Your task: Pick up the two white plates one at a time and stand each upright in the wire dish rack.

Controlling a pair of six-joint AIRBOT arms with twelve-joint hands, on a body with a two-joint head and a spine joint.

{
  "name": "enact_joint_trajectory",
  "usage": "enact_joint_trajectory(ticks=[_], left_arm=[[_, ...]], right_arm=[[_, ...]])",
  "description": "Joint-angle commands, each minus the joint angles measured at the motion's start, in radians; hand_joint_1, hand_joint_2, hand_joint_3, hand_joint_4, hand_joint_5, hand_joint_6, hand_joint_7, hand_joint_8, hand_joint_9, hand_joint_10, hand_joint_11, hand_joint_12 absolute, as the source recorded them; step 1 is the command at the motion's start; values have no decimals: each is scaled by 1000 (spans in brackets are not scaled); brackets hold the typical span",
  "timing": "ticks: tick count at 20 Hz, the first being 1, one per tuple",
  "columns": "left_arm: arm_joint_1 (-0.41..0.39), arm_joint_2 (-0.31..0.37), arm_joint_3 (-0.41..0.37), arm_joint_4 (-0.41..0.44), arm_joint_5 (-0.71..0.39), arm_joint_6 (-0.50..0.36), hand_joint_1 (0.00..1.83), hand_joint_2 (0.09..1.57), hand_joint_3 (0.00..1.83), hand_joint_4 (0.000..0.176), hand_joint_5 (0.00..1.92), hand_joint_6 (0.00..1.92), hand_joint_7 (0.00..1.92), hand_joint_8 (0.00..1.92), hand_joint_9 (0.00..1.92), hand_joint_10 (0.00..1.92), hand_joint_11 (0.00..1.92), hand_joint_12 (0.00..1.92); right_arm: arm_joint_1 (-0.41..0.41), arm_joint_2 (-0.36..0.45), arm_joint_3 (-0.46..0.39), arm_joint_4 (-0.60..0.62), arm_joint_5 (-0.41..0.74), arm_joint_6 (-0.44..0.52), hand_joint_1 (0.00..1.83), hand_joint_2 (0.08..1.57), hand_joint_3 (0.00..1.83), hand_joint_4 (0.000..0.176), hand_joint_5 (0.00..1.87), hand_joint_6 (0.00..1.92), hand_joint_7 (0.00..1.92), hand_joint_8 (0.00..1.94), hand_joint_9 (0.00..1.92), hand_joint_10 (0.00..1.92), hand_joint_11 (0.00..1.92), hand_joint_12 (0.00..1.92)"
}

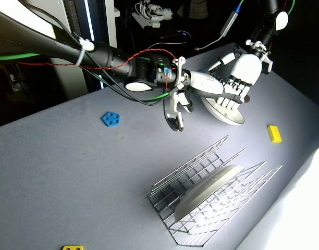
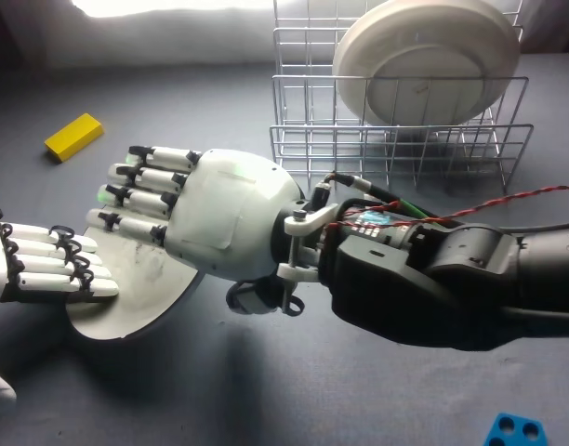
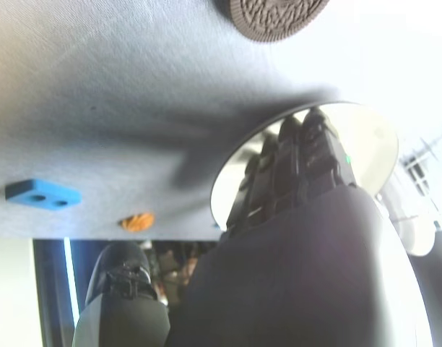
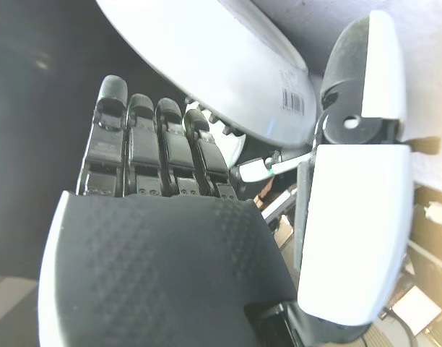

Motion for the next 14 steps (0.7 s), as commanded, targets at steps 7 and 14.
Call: enact_joint_trajectory(ticks=[7,14], left_arm=[[5,-14,13,7,27,-7,0,1052,8,0,35,11,17,7,0,0,0,0],[5,-16,14,7,27,-7,0,1060,8,0,23,2,3,1,0,0,0,0]], right_arm=[[16,-44,49,-24,116,-8,1103,860,0,0,0,0,0,0,0,0,0,220],[20,-49,49,-24,115,-14,1081,924,10,0,180,18,165,10,155,27,0,746]])
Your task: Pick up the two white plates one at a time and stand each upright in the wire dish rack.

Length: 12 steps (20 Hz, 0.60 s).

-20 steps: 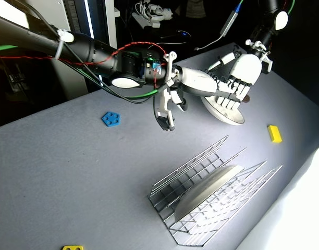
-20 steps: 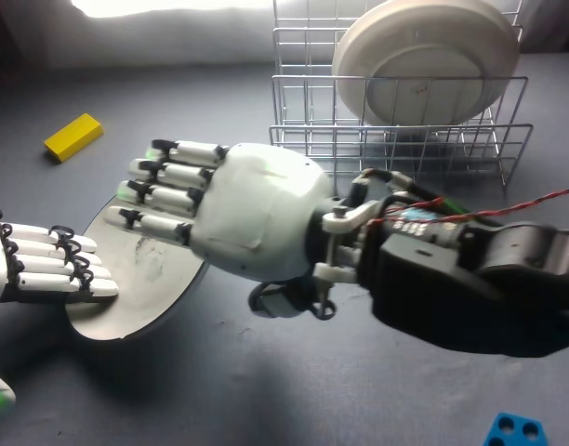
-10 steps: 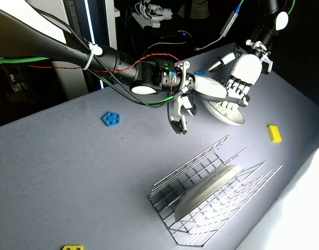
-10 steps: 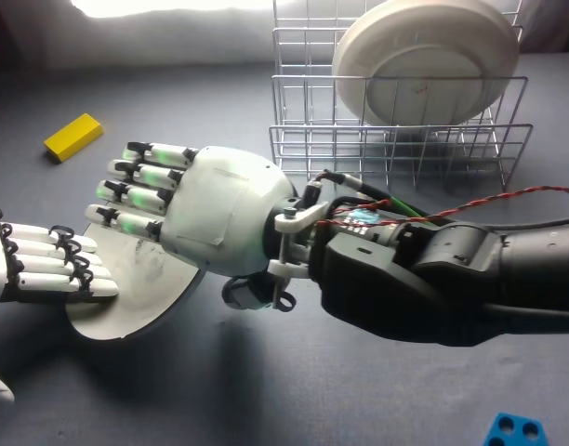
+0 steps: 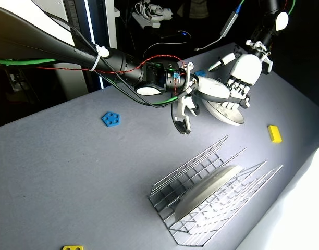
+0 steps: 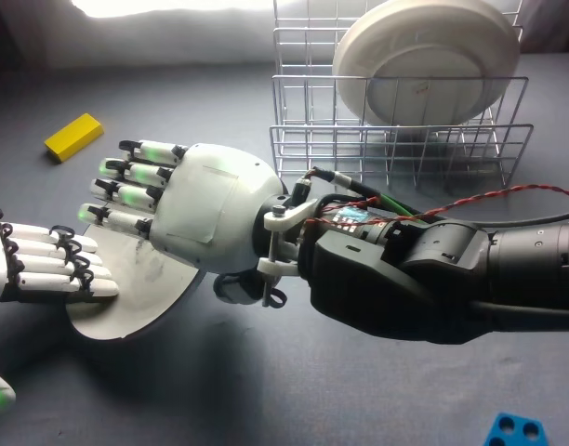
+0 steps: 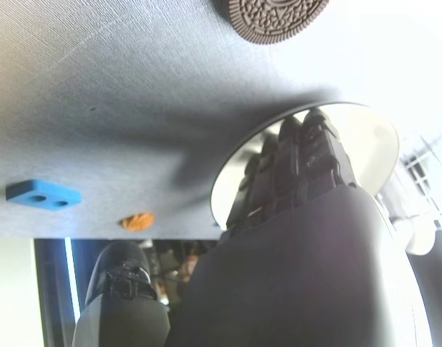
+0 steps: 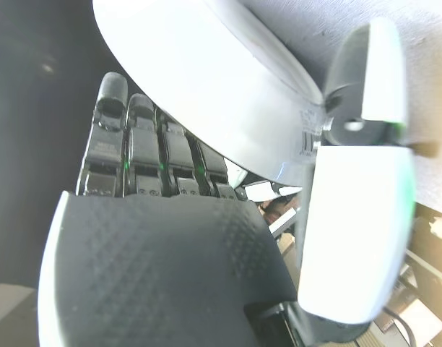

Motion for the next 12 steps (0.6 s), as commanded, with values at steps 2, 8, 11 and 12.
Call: enact_joint_trajectory(ticks=[2,8,11,12], left_arm=[[5,-12,7,7,35,-7,0,1052,4,0,25,2,11,4,0,0,0,0],[5,-12,7,7,35,-8,0,1054,4,0,34,11,15,5,0,0,0,0],[5,-13,8,7,35,-8,0,1060,7,0,30,7,10,2,0,0,0,0],[5,-14,8,7,35,-8,0,1060,6,0,32,7,15,4,0,0,0,0]], right_arm=[[14,-6,-2,-24,115,-1,1123,1007,22,0,328,31,346,25,346,63,0,1173],[14,-16,-2,-24,129,9,1241,1014,0,0,785,32,802,17,819,59,344,1183],[15,-15,-2,-24,133,6,1245,1000,0,0,860,14,877,5,896,35,432,1115],[15,-14,-2,-24,133,4,1261,1002,0,0,921,23,942,14,955,42,543,1091]])
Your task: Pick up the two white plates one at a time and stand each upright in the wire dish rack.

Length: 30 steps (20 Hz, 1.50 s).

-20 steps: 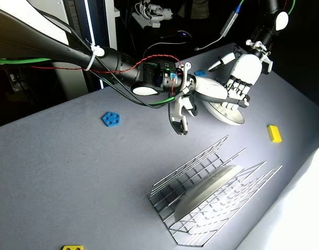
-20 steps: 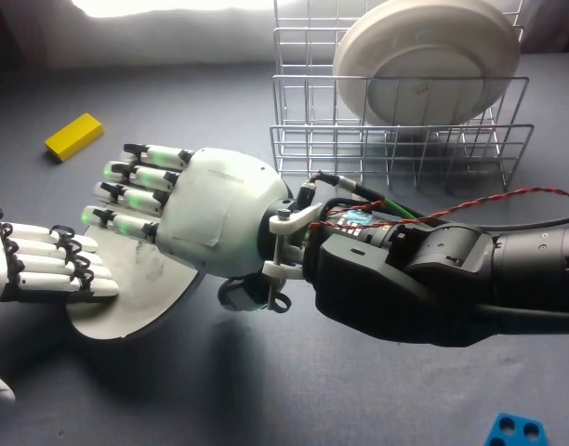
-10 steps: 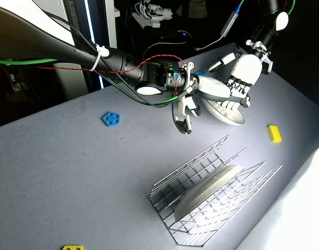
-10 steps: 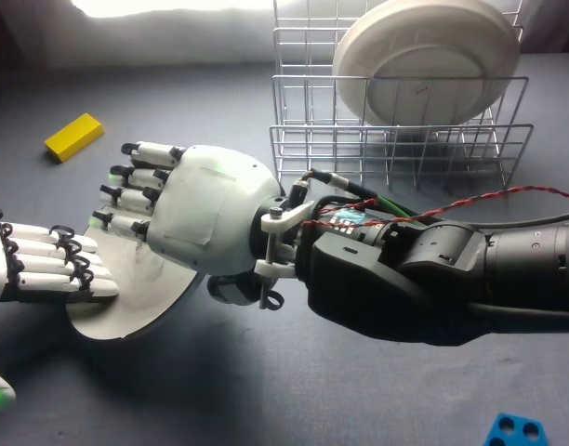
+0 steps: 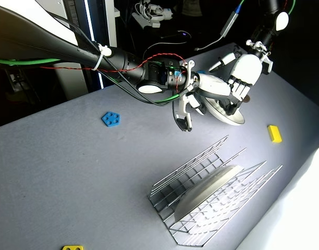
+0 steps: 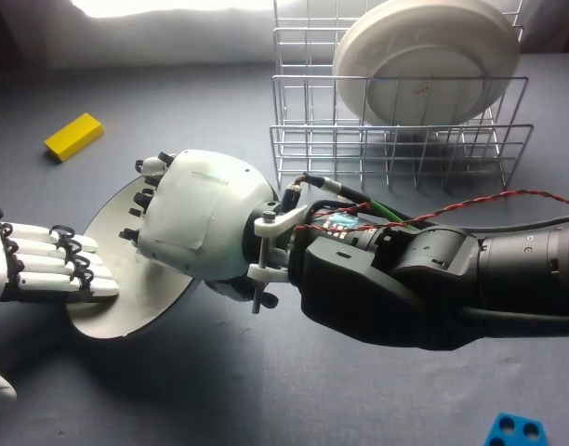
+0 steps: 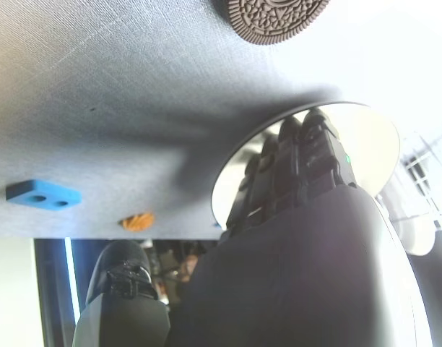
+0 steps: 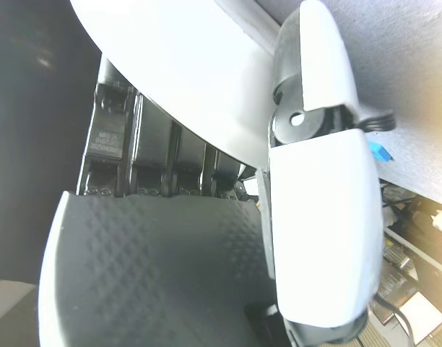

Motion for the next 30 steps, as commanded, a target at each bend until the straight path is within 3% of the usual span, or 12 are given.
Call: enact_joint_trajectory(ticks=[1,11,15,16,17,18,25,30], left_arm=[[5,-12,6,7,35,-7,0,1060,6,0,32,7,17,4,0,0,0,0],[-20,-1,6,2,27,-15,0,1060,4,0,33,5,17,3,0,0,0,0],[-68,15,8,2,14,-26,0,1061,4,0,34,4,18,3,0,0,0,0],[-87,21,8,2,9,-29,0,1069,8,0,31,2,6,0,0,0,0,0],[-106,28,8,2,4,-34,0,1069,8,0,31,2,6,0,0,0,0,0],[-128,38,7,2,-6,-39,0,1074,9,0,27,1,7,1,0,0,0,0],[-174,78,7,2,-32,-79,0,1073,6,0,29,2,8,2,0,0,0,0],[-196,101,14,-9,-34,-100,0,1064,1,0,12,0,0,0,0,0,0,0]], right_arm=[[14,3,-2,-25,126,-9,1266,1002,0,0,941,14,963,8,976,31,580,1069],[28,11,-2,-25,134,-10,1266,1002,0,0,945,7,965,3,981,20,583,1064],[22,1,-2,-25,153,36,1266,1002,0,0,946,6,966,2,982,17,583,1064],[17,-2,-2,-25,154,36,1374,1013,1,0,1114,463,1156,451,1139,622,883,969],[14,-5,-2,-25,161,36,1374,1013,1,0,1114,463,1156,451,1139,622,883,969],[10,-9,-2,-24,167,36,1397,1026,0,0,1108,693,1174,584,1149,834,1033,823],[31,-1,9,-25,162,26,1402,1013,0,0,1129,647,1228,502,1191,784,1088,768],[85,21,10,-25,118,26,1400,1020,2,0,1123,672,1188,566,1164,824,1069,791]])
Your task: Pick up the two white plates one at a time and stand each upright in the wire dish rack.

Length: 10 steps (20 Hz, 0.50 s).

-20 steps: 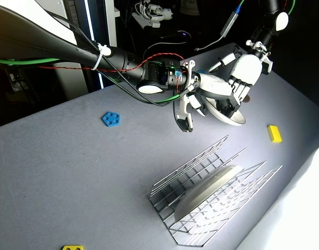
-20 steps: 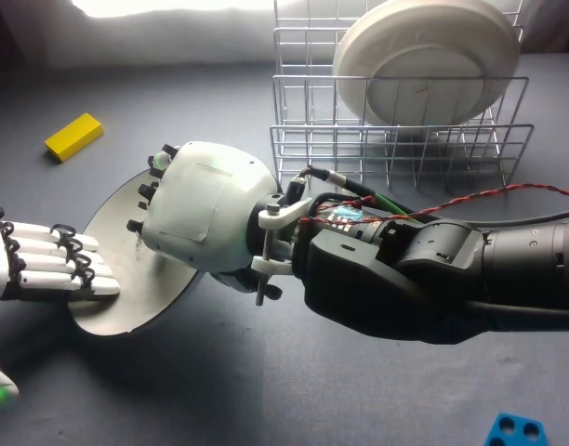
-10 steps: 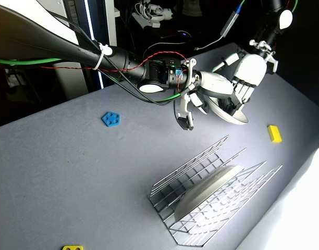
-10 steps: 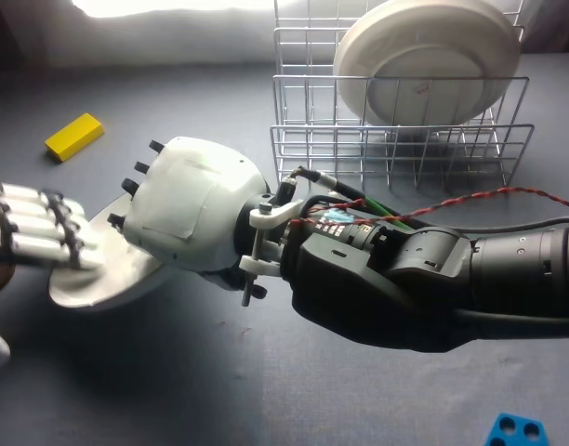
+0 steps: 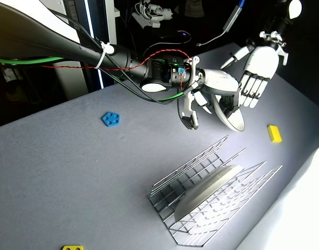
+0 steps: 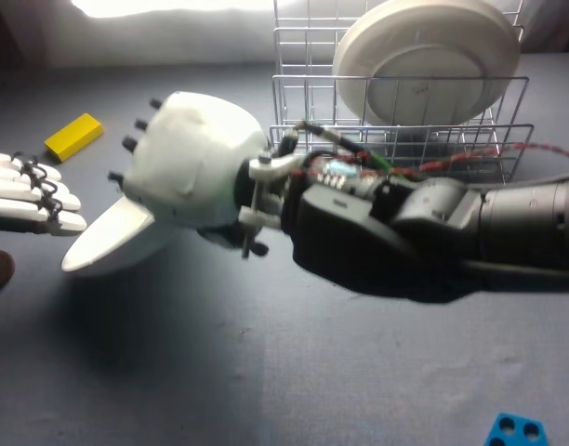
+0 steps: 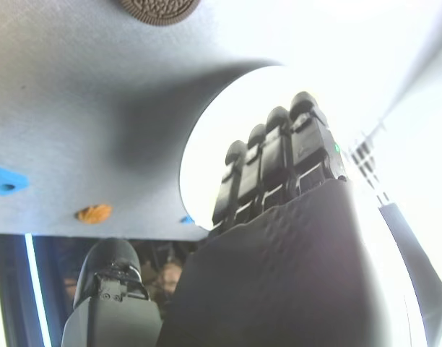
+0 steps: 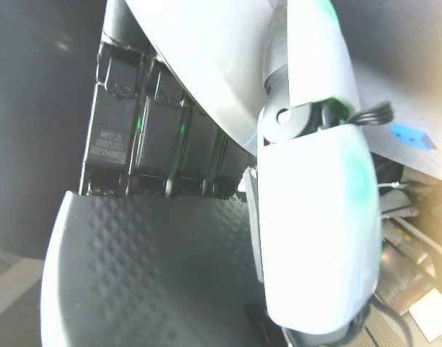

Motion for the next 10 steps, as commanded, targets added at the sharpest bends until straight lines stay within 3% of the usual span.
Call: enact_joint_trajectory(ticks=[1,7,10], left_arm=[[-9,20,9,-67,-38,-8,0,1065,1,0,14,2,0,0,0,0,0,0],[-43,62,10,-104,-41,-75,0,1068,1,0,21,5,0,0,0,0,0,0],[-47,78,11,-99,-41,-79,0,1067,1,0,23,5,0,0,0,0,0,0]], right_arm=[[24,4,1,-28,114,-9,1400,1020,1,0,1117,675,1186,567,1171,820,1074,794],[75,20,0,-24,99,-5,1402,1018,0,0,1105,682,1201,547,1193,792,1080,801],[99,31,0,62,77,-4,1402,1018,0,0,1102,686,1200,546,1193,794,1081,803]])
